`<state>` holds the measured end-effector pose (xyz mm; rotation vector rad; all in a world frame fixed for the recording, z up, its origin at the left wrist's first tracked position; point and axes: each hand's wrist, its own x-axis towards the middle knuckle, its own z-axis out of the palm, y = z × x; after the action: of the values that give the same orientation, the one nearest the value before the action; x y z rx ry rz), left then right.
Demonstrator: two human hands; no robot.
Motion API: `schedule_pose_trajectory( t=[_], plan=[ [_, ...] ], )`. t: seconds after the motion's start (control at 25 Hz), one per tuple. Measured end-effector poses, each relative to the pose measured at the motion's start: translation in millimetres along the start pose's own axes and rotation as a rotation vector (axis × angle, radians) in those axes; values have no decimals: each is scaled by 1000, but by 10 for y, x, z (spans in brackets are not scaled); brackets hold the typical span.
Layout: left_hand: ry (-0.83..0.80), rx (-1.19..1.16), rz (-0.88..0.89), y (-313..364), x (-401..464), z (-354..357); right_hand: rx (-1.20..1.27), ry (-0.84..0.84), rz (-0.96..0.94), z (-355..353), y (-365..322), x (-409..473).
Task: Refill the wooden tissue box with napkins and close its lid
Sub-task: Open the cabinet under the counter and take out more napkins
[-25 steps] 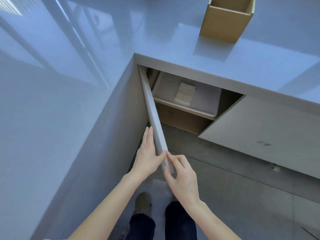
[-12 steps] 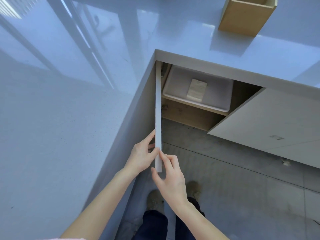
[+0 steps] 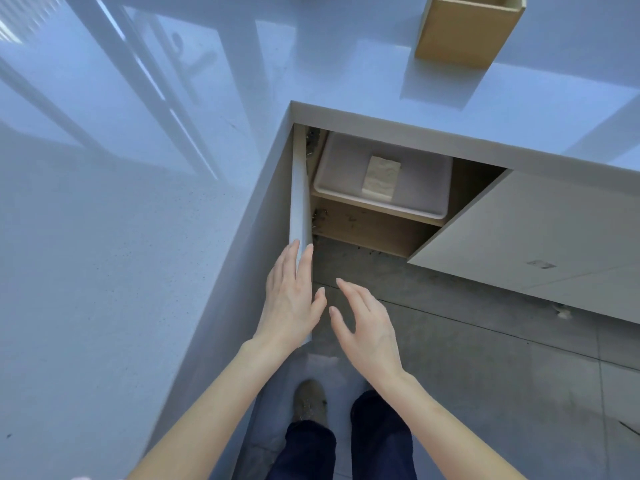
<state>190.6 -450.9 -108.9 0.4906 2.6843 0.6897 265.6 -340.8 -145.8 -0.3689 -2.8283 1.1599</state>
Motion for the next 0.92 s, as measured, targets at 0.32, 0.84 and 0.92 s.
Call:
schedule_pose_trajectory(
  t=[0.32, 0.84, 0.92],
  plan=[
    [-69, 270, 29, 429, 379, 110, -364, -58, 25, -548, 444, 455],
    [-121, 366, 16, 846, 1039, 471, -539, -207, 9, -1059, 1101, 1002],
    [-113, 358, 15, 837, 1173, 484, -542, -199, 22, -1063, 1134, 1101]
  ],
)
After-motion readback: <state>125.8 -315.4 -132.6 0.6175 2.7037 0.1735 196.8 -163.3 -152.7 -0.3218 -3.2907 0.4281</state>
